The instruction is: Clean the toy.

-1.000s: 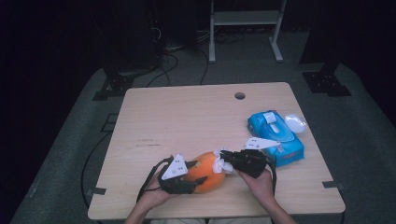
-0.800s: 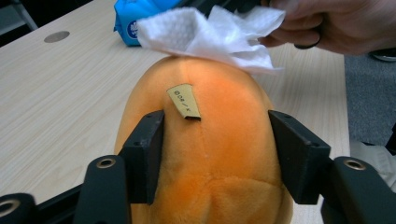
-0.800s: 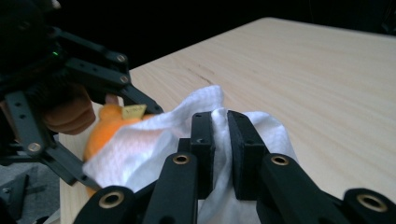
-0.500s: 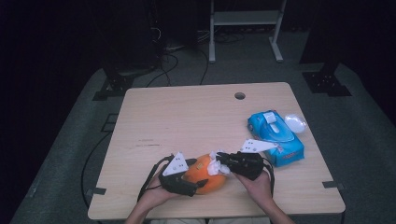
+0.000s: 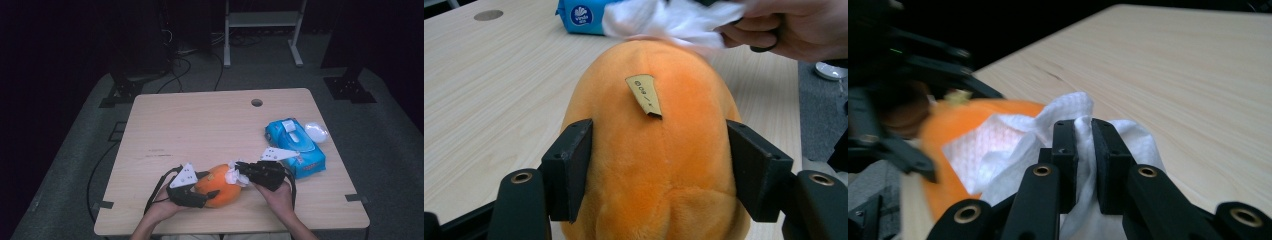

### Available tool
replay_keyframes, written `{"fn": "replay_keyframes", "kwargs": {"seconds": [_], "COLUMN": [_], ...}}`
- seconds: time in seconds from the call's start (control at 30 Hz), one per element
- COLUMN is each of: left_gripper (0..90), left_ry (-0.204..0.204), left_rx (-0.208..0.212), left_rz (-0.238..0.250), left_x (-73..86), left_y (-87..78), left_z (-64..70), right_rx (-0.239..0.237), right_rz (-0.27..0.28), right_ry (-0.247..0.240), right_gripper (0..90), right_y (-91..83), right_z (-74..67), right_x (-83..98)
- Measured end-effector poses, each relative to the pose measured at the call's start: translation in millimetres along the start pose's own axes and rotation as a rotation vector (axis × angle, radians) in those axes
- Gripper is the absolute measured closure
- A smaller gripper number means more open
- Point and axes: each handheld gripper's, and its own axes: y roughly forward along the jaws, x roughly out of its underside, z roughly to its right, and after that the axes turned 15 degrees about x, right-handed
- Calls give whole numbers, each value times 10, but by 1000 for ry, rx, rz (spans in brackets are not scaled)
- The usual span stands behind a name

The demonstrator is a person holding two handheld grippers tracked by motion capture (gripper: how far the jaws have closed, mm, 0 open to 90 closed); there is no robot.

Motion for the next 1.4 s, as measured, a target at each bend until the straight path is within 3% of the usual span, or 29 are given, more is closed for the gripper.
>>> {"fn": "replay_keyframes", "kwargs": {"seconds": [0.07,0.13,0.27,0.33,0.43,0.57,0.67,0.9,0.97,1.1,1.17,1.3,1.4], "left_gripper": [329,328,328,327,325,324,317,302,307,307,289,173,125], "left_ry": [3,3,2,1,1,23,38,30,31,24,24,-1,-42], "left_rx": [0,-3,-2,1,-1,-5,-16,-2,-5,-17,-16,-10,-1], "left_rz": [-2,-3,-1,0,5,-3,-13,-5,-6,0,3,28,36], "left_x": [1,0,0,-1,-5,-30,-46,-66,-76,-84,-84,-91,-59], "left_y": [-2,-4,-4,1,22,74,102,117,127,146,140,102,68], "left_z": [1,2,1,-1,10,54,91,90,92,97,94,65,5], "right_rx": [-17,-1,50,41,24,-42,-29,6,5,-53,-32,-5,19], "right_rz": [14,2,-59,-66,-40,8,6,-33,-18,23,21,-3,-3], "right_ry": [-30,-46,10,50,30,-11,-64,11,-14,-73,-110,-71,-31], "right_gripper": [803,803,804,804,804,803,803,804,804,803,803,803,803], "right_y": [-13,-2,44,50,35,-3,-8,6,-7,-36,-39,-13,-33], "right_z": [-65,-67,112,169,84,-99,-184,30,-43,-261,-312,-148,-22], "right_x": [-25,-17,60,87,35,-59,-75,-10,-36,-106,-111,-55,-39]}}
